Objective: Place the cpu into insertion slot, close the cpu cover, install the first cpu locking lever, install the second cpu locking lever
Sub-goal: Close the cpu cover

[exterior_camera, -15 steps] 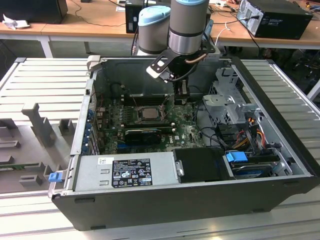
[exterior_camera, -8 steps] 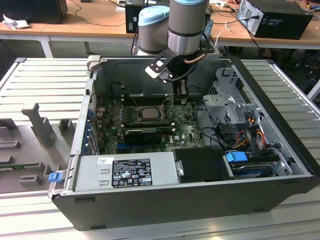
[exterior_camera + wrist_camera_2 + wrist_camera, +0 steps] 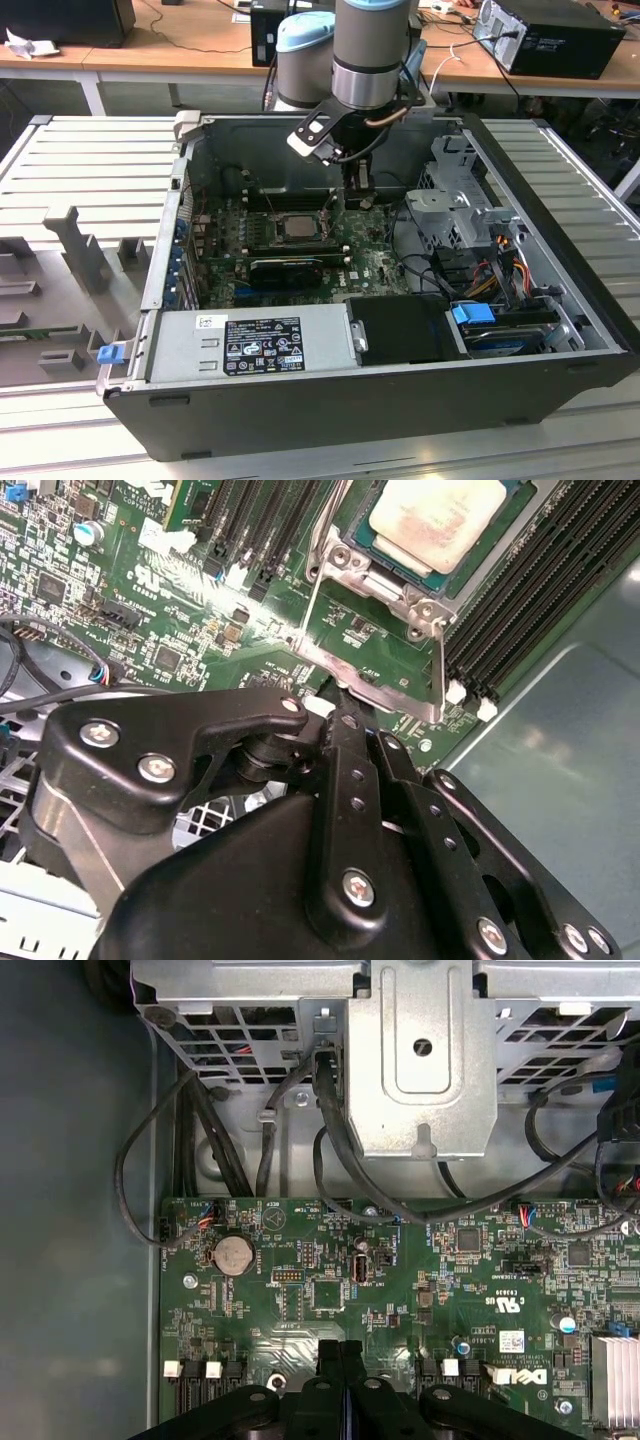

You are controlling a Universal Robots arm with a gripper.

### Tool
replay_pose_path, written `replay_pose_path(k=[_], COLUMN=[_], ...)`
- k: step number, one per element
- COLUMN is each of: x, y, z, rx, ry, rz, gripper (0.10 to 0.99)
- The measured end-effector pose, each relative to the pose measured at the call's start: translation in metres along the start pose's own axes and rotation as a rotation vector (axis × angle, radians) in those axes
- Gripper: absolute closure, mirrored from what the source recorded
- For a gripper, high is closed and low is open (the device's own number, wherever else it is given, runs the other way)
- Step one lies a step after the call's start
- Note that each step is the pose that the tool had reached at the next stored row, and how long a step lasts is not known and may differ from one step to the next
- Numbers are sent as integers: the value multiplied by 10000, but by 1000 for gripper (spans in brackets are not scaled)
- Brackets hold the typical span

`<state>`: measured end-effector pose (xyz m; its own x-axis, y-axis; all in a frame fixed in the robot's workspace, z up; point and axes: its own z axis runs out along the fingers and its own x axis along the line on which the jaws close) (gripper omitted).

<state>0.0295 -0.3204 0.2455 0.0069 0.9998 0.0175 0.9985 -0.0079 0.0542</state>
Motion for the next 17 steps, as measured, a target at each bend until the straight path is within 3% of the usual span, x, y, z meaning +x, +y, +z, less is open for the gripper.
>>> replay_pose_path(k=[10,17], x=[0,-1], y=[-20,-81], z=[-1,-4], rx=[1,0], ry=[0,0], rz=[1,0], gripper=[980,980])
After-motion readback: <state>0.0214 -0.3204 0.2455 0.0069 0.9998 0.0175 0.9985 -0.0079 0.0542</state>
